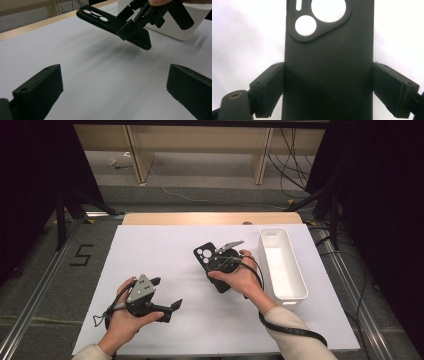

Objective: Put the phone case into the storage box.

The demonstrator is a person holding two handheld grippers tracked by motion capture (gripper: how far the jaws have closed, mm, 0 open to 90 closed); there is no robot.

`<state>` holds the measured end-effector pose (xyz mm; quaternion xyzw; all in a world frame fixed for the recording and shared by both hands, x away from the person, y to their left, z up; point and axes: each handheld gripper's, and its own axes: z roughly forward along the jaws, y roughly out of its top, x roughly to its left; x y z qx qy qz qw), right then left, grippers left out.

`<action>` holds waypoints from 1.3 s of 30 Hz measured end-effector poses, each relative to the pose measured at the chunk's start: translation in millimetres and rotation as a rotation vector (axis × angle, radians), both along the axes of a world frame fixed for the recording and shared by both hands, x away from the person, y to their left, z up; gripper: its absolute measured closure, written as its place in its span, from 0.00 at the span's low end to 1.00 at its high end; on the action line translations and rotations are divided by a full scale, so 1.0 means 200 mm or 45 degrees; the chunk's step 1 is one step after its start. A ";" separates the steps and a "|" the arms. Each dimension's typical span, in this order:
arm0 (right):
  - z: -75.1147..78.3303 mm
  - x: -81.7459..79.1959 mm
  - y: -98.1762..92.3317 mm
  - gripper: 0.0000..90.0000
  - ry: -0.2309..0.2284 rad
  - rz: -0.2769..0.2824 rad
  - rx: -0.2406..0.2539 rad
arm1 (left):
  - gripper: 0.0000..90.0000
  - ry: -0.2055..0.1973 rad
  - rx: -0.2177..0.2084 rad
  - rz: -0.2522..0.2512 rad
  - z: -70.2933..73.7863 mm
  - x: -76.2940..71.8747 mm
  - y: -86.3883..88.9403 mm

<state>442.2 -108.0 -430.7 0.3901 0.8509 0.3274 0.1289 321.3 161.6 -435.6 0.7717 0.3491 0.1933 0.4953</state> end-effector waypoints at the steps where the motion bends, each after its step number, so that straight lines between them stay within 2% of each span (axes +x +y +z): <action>1: 0.00 -0.01 -0.01 0.18 -0.011 0.006 0.012 | 0.00 0.003 -0.002 0.002 0.00 0.00 0.00; 15: 0.06 -0.15 -0.10 0.18 -0.194 0.088 0.175 | 0.00 0.003 -0.008 0.017 0.00 0.01 0.01; 28: 0.07 -0.28 -0.18 0.18 -0.339 0.122 0.267 | 0.01 0.015 -0.019 0.028 -0.01 0.02 0.00; 32: 0.06 -0.30 -0.20 0.18 -0.367 0.123 0.287 | 0.01 0.007 -0.021 0.029 0.00 0.02 0.01; 39: 0.04 -0.34 -0.20 0.18 -0.382 0.129 0.294 | 0.04 -0.008 -0.050 0.029 0.04 0.04 -0.01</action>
